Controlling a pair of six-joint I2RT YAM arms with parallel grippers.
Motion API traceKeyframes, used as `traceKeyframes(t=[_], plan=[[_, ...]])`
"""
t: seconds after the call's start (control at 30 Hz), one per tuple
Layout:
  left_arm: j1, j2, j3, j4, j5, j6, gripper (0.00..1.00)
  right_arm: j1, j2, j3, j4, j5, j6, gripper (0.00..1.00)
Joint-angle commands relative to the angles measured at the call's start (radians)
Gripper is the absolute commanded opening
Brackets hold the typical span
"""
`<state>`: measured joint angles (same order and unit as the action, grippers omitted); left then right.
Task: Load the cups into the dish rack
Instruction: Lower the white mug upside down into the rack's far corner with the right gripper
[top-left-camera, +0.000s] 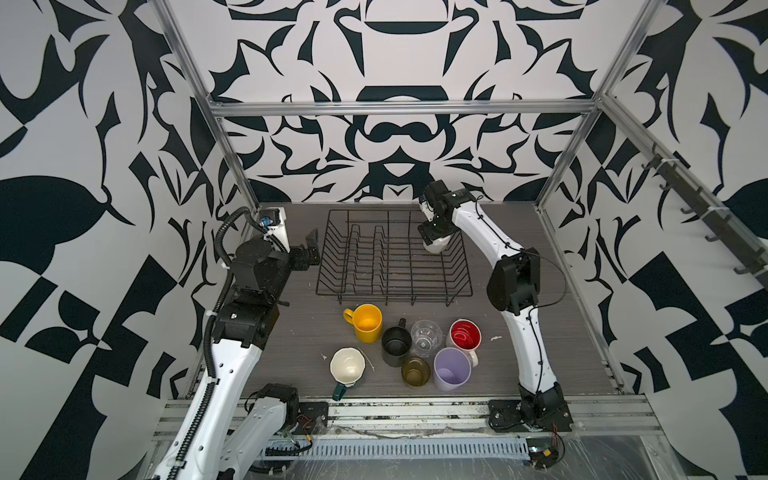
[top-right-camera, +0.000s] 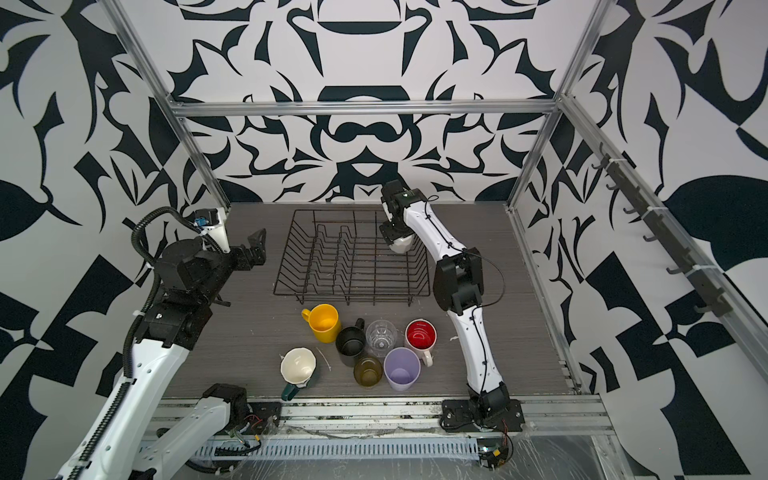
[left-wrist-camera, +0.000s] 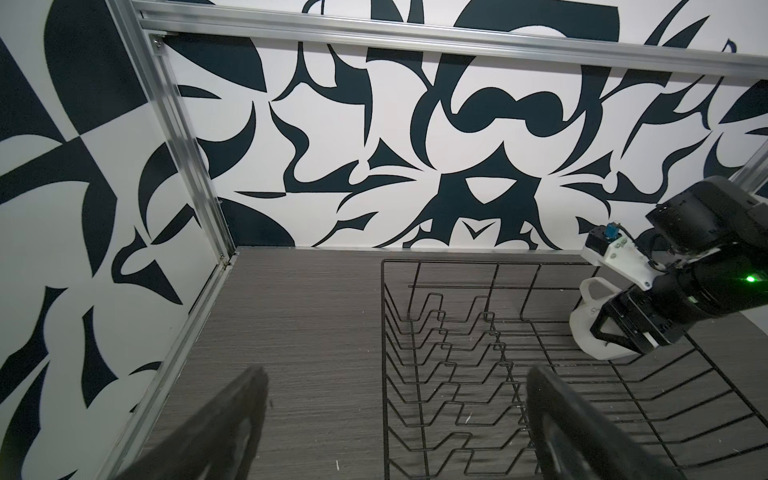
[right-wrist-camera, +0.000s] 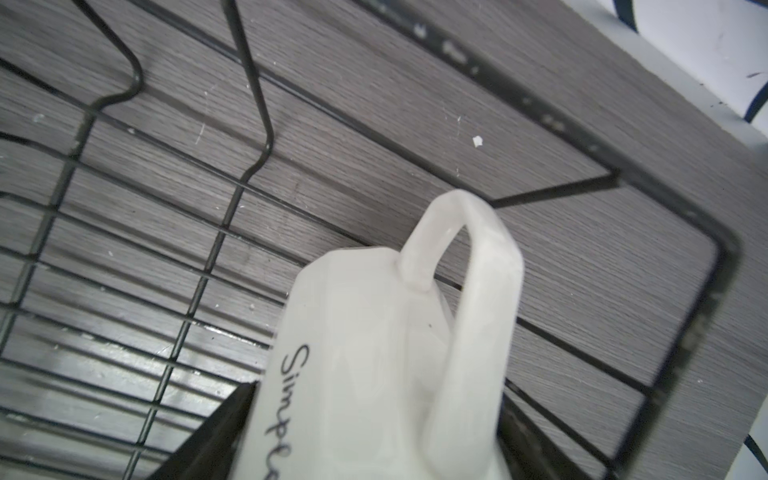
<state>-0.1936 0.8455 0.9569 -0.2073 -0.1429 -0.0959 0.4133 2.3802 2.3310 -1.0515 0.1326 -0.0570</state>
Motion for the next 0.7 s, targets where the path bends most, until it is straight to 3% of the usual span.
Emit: traceKeyframes(t=[0.0, 0.27, 0.33, 0.47, 0.67], plan=[[0.005, -0.002, -0.007, -0.009, -0.012, 0.009, 0.99, -0.007, -0.028, 0.063, 0.003, 0.022, -0.010, 0.00], [0.005, 0.004, -0.007, -0.011, -0.014, 0.013, 1.00, -0.010, 0.005, 0.080, 0.001, 0.015, -0.010, 0.00], [0.005, 0.004, -0.006, -0.013, -0.015, 0.013, 0.99, -0.009, 0.011, 0.087, -0.005, 0.015, -0.009, 0.10], [0.006, 0.004, -0.006, -0.015, -0.015, 0.015, 0.99, -0.010, 0.018, 0.098, -0.024, 0.005, -0.009, 0.41], [0.005, 0.004, -0.004, -0.017, -0.013, 0.015, 0.99, -0.010, 0.007, 0.083, -0.021, -0.019, -0.010, 0.59]])
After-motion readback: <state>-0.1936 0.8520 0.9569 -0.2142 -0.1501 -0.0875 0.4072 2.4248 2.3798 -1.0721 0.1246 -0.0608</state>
